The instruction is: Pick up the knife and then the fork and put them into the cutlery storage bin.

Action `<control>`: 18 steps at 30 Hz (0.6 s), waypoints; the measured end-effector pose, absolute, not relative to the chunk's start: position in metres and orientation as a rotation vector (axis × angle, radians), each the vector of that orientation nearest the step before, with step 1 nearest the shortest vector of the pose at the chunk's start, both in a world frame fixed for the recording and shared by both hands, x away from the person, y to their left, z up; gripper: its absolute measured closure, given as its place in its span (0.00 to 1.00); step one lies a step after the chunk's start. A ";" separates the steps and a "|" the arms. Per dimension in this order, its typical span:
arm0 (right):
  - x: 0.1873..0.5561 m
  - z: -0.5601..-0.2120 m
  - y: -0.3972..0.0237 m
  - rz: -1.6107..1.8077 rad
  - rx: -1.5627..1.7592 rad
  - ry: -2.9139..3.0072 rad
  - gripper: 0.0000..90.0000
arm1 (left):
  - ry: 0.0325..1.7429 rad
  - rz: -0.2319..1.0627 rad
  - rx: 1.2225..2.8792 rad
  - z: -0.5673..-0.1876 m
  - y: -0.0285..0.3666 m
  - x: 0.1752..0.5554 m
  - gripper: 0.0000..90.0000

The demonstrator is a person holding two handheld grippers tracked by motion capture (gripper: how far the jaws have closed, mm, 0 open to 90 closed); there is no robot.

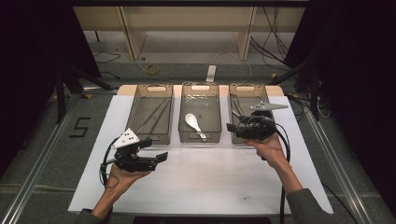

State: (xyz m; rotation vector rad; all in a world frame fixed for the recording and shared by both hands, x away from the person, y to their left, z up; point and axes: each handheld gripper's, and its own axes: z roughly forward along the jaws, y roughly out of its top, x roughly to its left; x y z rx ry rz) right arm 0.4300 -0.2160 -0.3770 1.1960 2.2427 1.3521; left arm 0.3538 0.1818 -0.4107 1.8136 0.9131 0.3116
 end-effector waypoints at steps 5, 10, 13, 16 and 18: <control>0.412 -0.379 -0.219 1.417 1.154 2.237 0.35 | 0.910 0.302 1.814 -0.411 0.181 0.354 0.17; 0.396 -0.378 -0.221 1.484 1.121 2.223 0.33 | 0.909 0.296 1.806 -0.411 0.181 0.354 0.17; 0.389 -0.380 -0.221 1.499 1.093 2.219 0.32 | 0.901 0.293 1.806 -0.410 0.182 0.354 0.17; 0.384 -0.384 -0.220 1.509 1.085 2.218 0.31 | 0.899 0.285 1.800 -0.410 0.182 0.354 0.17; 0.380 -0.386 -0.220 1.520 1.073 2.216 0.30 | 0.895 0.285 1.799 -0.410 0.183 0.353 0.17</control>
